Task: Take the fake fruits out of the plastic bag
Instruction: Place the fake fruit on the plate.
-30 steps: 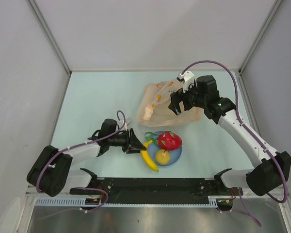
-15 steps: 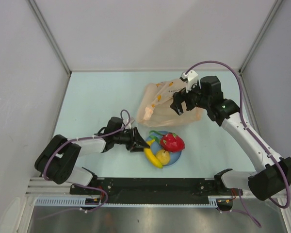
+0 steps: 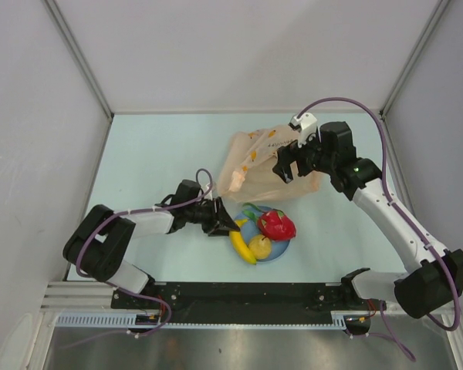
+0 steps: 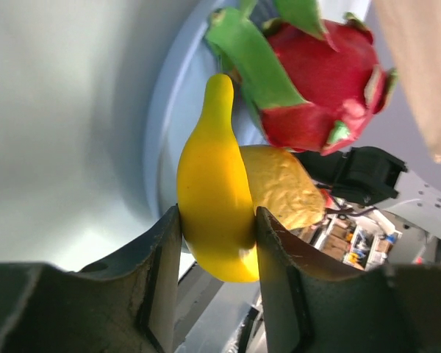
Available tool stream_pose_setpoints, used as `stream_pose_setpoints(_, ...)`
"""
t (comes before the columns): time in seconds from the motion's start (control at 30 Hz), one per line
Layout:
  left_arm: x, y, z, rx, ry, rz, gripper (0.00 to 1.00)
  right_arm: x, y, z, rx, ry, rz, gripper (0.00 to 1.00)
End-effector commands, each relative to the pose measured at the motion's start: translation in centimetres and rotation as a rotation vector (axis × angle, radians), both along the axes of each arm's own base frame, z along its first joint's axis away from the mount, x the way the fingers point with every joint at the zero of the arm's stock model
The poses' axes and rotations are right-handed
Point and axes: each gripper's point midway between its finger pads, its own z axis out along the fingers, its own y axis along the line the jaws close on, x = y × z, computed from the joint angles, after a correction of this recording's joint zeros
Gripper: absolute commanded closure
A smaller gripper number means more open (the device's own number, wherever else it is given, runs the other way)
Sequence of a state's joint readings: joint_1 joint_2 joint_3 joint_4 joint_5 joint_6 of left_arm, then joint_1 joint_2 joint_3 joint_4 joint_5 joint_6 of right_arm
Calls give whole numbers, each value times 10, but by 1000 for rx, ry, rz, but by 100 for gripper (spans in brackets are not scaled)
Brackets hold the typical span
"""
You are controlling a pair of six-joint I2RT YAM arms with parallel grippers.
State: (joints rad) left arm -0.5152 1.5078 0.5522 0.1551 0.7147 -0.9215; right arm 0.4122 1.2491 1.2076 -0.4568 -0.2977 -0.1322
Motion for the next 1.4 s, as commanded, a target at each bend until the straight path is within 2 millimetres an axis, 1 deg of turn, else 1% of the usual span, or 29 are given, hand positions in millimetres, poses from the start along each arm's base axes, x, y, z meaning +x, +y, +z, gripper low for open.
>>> stream_pose_setpoints(0.0, 9, 1, -2, 45, -58, -8, 49, 1, 1, 5, 28, -9, 0, 0)
stream_pose_setpoints(0.03, 9, 1, -3, 46, -56, -7, 45, 1, 2, 4, 28, -7, 1, 0)
stream_pose_setpoints(0.1, 10, 0, -4, 44, -57, -3, 41, 1, 2, 3, 29, -4, 2, 0)
stream_pose_setpoints(0.13, 11, 0, -3, 42, -53, 0, 36, 2, 2, 2, 28, -2, 0, 0)
stream_pose_setpoints(0.17, 12, -1, -4, 45, -48, 0, 35, 2, 2, 2, 27, 0, 0, 0)
stream_pose_setpoints(0.2, 11, -1, -5, 49, -44, -6, 31, 2, 2, 1, 28, 2, 0, 0)
stream_pose_setpoints(0.33, 17, -2, 4, 61, -63, -18, 25, 3, 4, -1, 32, 12, 0, 0)
stream_pose_setpoints(0.43, 12, 4, 6, 93, -62, -37, 20, 5, 5, -2, 42, 21, -3, 0)
stream_pose_setpoints(0.47, 9, 8, 4, 105, -49, -34, 19, 6, 6, 0, 47, 17, -3, 0)
stream_pose_setpoints(0.5, 10, 10, 8, 104, -66, -31, 18, 7, 6, 2, 52, 11, -5, 0)
stream_pose_setpoints(0.6, 6, 21, 7, 130, -81, -21, 10, 14, 2, 12, 52, -19, -41, 0)
stream_pose_setpoints(0.7, 7, 30, 8, 145, -107, 4, 9, 16, -1, 18, 35, -37, -54, 0)
stream_pose_setpoints(0.8, 18, 43, 11, 173, -115, 51, 8, 14, 2, 19, 22, -26, -19, 0)
stream_pose_setpoints(0.83, 25, 52, 14, 180, -119, 82, 9, 12, 4, 18, 21, -20, 2, 0)
stream_pose_setpoints(0.87, 26, 59, 14, 199, -110, 101, 8, 11, 6, 16, 10, -16, 15, 2)
stream_pose_setpoints(0.93, 36, 70, 28, 204, -162, 130, 9, 7, 6, 9, 3, 14, 23, 5)
stream_pose_setpoints(0.97, 34, 74, 30, 214, -156, 132, 9, 4, 8, 6, -1, 26, 37, 10)
stream_pose_setpoints(1.0, 34, 77, 35, 219, -186, 116, 10, 0, 9, 4, -7, 40, 52, 12)
stream_pose_setpoints(1.03, 38, 77, 46, 217, -230, 104, 11, -6, 14, 4, -7, 44, 81, 15)
stream_pose_setpoints(1.07, 38, 79, 55, 224, -264, 88, 11, -10, 16, 4, -9, 44, 100, 22)
stream_pose_setpoints(1.1, 45, 77, 71, 220, -350, 49, 13, -15, 18, 4, -22, 46, 126, 27)
stream_pose_setpoints(1.13, 47, 76, 80, 222, -397, 28, 14, -18, 20, 3, -24, 49, 146, 32)
stream_pose_setpoints(1.17, 48, 77, 94, 220, -455, 19, 14, -22, 24, 4, -30, 46, 163, 40)
stream_pose_setpoints(1.2, 54, 76, 109, 221, -536, -1, 15, -25, 24, 3, -36, 54, 173, 45)
stream_pose_setpoints(1.23, 54, 75, 118, 214, -580, -18, 15, -26, 26, 4, -36, 58, 179, 49)
stream_pose_setpoints(1.27, 53, 72, 131, 203, -657, -50, 15, -27, 27, 4, -35, 60, 185, 52)
stream_pose_setpoints(1.3, 51, 66, 145, 172, -708, -81, 15, -28, 28, 1, -37, 72, 186, 53)
stream_pose_setpoints(1.33, 47, 57, 157, 133, -774, -126, 15, -28, 29, -1, -38, 82, 186, 54)
stream_pose_setpoints(1.37, 42, 51, 165, 120, -850, -178, 14, -26, 31, -7, -41, 102, 184, 55)
